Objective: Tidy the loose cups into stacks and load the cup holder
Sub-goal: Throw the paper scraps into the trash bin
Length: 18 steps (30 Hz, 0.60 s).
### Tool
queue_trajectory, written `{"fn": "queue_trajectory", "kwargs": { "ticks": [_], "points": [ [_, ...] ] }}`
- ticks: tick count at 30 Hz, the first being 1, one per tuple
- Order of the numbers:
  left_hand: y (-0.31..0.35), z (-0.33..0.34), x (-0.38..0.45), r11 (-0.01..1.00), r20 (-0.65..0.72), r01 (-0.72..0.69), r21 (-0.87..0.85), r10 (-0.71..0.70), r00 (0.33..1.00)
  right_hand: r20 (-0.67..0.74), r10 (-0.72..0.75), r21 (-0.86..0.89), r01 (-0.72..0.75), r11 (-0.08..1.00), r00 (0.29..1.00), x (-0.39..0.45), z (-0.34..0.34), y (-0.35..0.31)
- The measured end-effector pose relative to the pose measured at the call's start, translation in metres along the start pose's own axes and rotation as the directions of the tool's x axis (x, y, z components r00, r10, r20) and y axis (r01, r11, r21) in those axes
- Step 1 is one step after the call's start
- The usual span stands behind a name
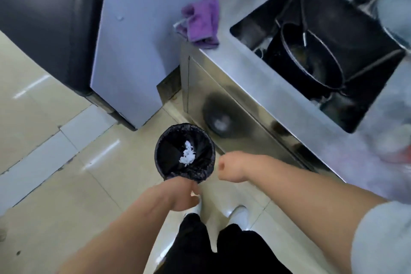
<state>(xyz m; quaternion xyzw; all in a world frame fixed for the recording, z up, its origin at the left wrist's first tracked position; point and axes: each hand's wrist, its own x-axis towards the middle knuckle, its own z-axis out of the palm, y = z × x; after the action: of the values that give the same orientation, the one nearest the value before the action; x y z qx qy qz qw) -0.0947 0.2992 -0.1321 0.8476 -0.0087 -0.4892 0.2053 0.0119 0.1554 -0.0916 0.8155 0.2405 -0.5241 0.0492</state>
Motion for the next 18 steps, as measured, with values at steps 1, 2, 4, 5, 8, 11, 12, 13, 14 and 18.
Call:
{"fn": "queue_trajectory", "kwargs": {
  "ticks": [1,2,4,5,8,11,12,13,14,18],
  "points": [
    [0.009,-0.01,-0.004,0.999,-0.018,-0.042,0.021,0.043,0.999,-0.027,-0.004,0.026,0.005,1.0,1.0,-0.016,-0.008,0.004],
    [0.019,-0.021,-0.008,0.995,-0.037,-0.081,0.054,0.083,0.996,-0.059,-0.007,0.057,0.01,0.998,0.998,-0.034,-0.017,0.008],
    [0.038,-0.047,-0.014,0.975,-0.058,-0.152,0.163,0.163,0.985,-0.128,0.002,0.126,0.014,0.992,0.992,-0.067,-0.03,0.016],
    [0.048,-0.061,-0.018,0.955,-0.069,-0.189,0.227,0.209,0.975,-0.163,0.006,0.162,0.02,0.987,0.987,-0.084,-0.035,0.021],
    [0.078,-0.102,-0.029,0.867,-0.095,-0.293,0.404,0.358,0.929,-0.276,0.032,0.24,0.037,0.97,0.961,-0.129,-0.039,0.034],
    [0.111,-0.134,-0.041,0.79,-0.079,-0.349,0.504,0.444,0.892,-0.352,0.09,0.287,0.016,0.958,0.931,-0.165,-0.033,0.048],
    [0.124,-0.142,-0.044,0.764,-0.07,-0.371,0.529,0.474,0.877,-0.372,0.116,0.308,0.005,0.951,0.921,-0.175,-0.03,0.054],
    [0.136,-0.148,-0.047,0.745,-0.059,-0.385,0.544,0.492,0.868,-0.391,0.144,0.331,-0.007,0.943,0.909,-0.186,-0.025,0.059],
    [0.15,-0.153,-0.049,0.726,-0.047,-0.401,0.559,0.51,0.859,-0.405,0.176,0.359,-0.021,0.933,0.897,-0.195,-0.018,0.066],
    [0.198,-0.155,-0.049,0.652,0.001,-0.414,0.635,0.535,0.845,-0.41,0.319,0.438,-0.122,0.891,0.854,-0.231,0.015,0.1]
  ]
}}
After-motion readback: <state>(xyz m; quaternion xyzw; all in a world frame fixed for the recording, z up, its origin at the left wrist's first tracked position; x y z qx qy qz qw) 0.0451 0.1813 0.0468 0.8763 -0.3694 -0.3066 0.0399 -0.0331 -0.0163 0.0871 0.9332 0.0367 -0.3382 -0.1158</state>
